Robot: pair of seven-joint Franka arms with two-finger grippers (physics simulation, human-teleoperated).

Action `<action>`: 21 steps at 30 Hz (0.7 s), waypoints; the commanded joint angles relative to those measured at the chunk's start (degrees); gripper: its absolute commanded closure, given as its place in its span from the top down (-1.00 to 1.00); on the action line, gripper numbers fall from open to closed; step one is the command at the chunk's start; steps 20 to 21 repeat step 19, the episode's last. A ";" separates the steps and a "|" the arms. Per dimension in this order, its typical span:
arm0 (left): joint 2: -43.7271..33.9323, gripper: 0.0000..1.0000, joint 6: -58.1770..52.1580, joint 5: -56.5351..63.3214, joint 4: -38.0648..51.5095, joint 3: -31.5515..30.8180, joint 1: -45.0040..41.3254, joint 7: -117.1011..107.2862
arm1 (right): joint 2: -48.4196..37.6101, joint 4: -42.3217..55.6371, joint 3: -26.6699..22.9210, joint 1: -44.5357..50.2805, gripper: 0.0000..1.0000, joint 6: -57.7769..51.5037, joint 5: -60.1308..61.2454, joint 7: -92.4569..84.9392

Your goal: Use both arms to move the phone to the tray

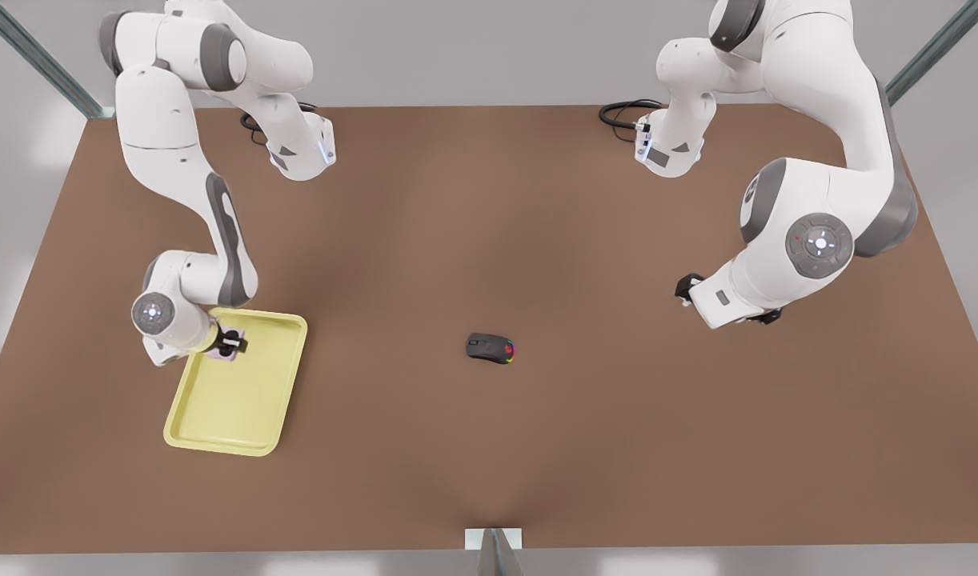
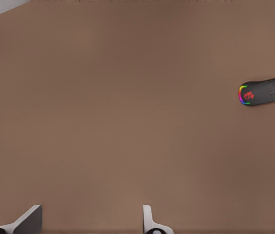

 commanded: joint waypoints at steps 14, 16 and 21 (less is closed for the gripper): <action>-1.19 1.00 2.18 0.16 2.16 3.15 0.00 -14.71 | -17.42 28.16 8.52 -4.21 1.00 -46.23 0.56 -17.70; -1.63 1.00 2.97 0.16 2.16 3.15 -0.09 -14.72 | -18.56 28.25 8.61 -4.30 1.00 -46.32 -0.23 -17.70; -1.63 1.00 2.89 0.16 2.16 3.15 -0.09 -14.01 | -18.30 29.48 8.52 -4.38 1.00 -47.02 -1.46 -17.61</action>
